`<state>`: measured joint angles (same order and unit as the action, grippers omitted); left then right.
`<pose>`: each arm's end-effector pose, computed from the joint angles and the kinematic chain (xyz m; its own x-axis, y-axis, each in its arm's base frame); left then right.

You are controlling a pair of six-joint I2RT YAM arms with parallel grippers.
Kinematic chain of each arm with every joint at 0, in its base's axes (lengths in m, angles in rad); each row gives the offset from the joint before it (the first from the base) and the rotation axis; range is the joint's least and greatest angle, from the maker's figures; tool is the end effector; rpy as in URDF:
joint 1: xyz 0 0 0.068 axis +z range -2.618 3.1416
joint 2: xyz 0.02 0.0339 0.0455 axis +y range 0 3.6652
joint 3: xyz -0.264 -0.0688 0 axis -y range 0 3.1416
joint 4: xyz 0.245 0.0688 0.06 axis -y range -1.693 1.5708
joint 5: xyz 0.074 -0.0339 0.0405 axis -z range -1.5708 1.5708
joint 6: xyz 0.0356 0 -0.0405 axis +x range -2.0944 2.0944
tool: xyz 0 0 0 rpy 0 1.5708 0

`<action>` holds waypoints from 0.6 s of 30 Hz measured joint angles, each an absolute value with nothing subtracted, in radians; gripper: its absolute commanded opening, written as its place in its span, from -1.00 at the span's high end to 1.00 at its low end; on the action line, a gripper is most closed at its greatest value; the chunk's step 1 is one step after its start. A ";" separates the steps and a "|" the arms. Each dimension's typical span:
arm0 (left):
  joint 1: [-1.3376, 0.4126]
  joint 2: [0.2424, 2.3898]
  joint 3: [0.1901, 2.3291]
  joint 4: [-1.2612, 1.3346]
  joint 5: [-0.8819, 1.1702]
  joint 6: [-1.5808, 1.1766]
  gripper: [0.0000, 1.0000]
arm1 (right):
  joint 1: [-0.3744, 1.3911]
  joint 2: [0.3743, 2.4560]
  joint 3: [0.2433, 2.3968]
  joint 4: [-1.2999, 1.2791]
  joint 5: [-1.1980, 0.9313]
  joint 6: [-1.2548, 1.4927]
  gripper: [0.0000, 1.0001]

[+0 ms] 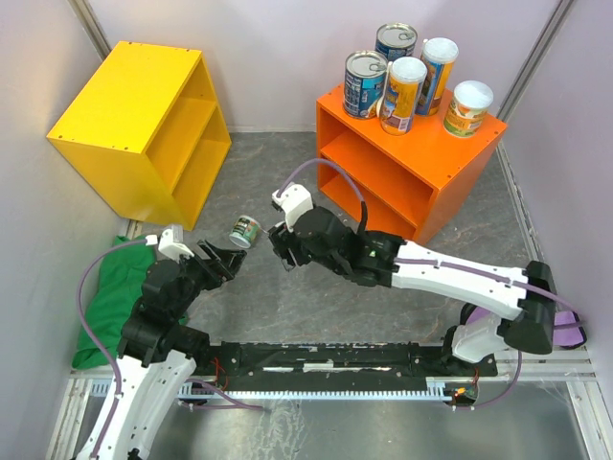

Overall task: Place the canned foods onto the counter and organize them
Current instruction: Pick up the canned food from the center of the board, then place the canned food on the counter.

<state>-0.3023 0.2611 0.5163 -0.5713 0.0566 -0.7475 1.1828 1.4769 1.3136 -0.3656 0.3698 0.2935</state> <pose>0.0863 -0.0290 0.2675 -0.4546 -0.5692 -0.6851 0.0539 0.7502 -0.6590 0.1403 0.3092 0.3416 -0.3983 -0.2615 -0.8792 -0.6579 0.7493 0.0752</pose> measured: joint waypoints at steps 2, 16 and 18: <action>-0.302 0.267 0.516 -0.569 0.059 -0.748 -0.62 | 1.187 1.454 1.356 -0.405 0.382 0.295 0.97; -0.302 0.275 0.516 -0.545 0.062 -0.747 -0.62 | 1.182 1.379 1.691 -0.681 0.627 0.204 0.97; -0.302 0.275 0.516 -0.544 0.062 -0.747 -0.62 | 1.175 1.379 1.725 -0.698 0.654 0.187 0.97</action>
